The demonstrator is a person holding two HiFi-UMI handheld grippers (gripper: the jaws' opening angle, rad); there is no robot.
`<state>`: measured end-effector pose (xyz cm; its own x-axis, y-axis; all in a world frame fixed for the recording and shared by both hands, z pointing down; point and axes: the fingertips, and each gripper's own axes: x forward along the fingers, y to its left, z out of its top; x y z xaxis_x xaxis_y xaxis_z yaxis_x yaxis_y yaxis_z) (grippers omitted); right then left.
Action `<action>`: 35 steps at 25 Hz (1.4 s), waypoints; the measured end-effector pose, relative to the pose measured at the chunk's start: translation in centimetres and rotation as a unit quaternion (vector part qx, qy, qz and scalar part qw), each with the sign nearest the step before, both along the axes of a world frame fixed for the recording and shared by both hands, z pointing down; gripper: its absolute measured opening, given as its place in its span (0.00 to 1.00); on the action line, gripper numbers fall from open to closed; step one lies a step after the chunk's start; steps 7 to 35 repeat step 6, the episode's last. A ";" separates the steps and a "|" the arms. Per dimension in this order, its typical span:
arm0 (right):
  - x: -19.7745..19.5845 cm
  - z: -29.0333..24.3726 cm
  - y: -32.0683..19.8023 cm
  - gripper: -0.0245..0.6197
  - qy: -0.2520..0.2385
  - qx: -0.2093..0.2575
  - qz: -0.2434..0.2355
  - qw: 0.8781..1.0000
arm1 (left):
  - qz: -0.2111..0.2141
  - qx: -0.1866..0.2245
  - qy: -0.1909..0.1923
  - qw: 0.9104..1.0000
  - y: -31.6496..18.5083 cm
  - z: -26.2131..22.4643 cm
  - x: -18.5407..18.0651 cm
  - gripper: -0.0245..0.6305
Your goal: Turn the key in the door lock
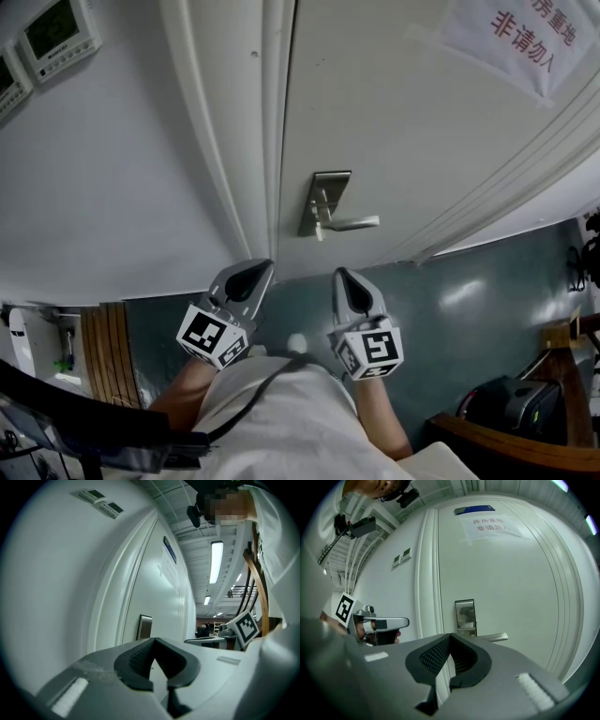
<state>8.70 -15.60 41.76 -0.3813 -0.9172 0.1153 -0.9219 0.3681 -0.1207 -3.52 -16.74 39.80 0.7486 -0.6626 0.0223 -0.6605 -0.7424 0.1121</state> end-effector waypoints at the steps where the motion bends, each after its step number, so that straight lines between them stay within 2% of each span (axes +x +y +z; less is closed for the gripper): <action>1: 0.0 0.2 -0.1 0.05 0.005 -0.002 0.001 1.000 | -0.001 0.000 -0.001 1.000 0.0 0.0 0.0 0.05; 35: 0.1 0.5 -0.3 0.05 0.014 -0.008 0.005 1.000 | -0.006 0.002 -0.002 1.000 -0.1 -0.4 -0.4 0.04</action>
